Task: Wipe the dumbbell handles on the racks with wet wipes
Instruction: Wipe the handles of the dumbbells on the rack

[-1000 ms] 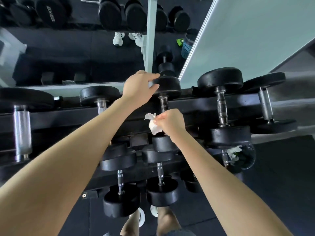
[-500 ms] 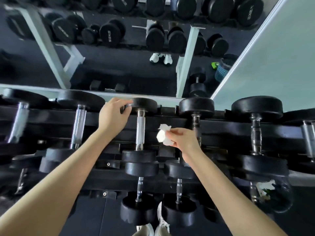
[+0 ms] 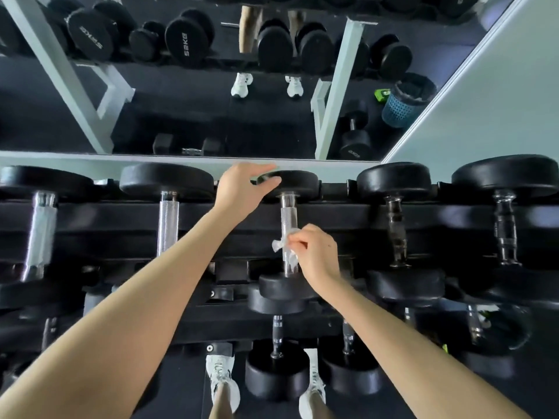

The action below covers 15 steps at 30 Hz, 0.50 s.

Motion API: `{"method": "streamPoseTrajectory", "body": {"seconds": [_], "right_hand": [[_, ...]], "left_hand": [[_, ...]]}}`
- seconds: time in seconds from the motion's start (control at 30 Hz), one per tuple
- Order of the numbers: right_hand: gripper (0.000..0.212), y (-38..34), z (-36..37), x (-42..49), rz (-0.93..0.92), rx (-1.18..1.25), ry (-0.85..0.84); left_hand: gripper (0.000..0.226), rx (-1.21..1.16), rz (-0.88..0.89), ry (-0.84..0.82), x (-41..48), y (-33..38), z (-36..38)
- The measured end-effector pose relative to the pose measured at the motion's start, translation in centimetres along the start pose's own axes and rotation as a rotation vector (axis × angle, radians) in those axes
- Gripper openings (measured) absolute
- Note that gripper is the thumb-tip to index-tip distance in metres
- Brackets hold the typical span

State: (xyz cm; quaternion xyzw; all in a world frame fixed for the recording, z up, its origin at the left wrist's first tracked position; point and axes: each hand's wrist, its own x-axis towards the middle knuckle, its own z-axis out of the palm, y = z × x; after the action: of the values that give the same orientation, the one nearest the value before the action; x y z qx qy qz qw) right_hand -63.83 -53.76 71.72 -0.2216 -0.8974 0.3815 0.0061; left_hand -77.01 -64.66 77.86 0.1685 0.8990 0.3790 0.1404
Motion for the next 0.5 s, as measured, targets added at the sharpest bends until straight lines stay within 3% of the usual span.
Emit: {"method": "streamPoseTrajectory", "body": {"seconds": [0.17,0.23,0.37,0.5], "right_hand": [[0.017,-3.4,0.9,3.7,0.096,0.067,0.294],[0.017,-3.1,1.3,2.4,0.122,0.077,0.265],[0.019,-2.3,0.8,1.2,0.171,0.135,0.008],[0.018,-4.4,-0.1,3.8,0.17,0.244,0.108]], "left_hand": [[0.037,-0.056,0.03,-0.052,1.4,-0.8,0.4],[0.036,-0.069,0.04,-0.053,1.7,-1.1,0.5],[0.036,-0.088,0.059,-0.057,2.1,-1.7,0.5],[0.036,-0.09,0.086,-0.063,2.4,-2.1,0.7]]}}
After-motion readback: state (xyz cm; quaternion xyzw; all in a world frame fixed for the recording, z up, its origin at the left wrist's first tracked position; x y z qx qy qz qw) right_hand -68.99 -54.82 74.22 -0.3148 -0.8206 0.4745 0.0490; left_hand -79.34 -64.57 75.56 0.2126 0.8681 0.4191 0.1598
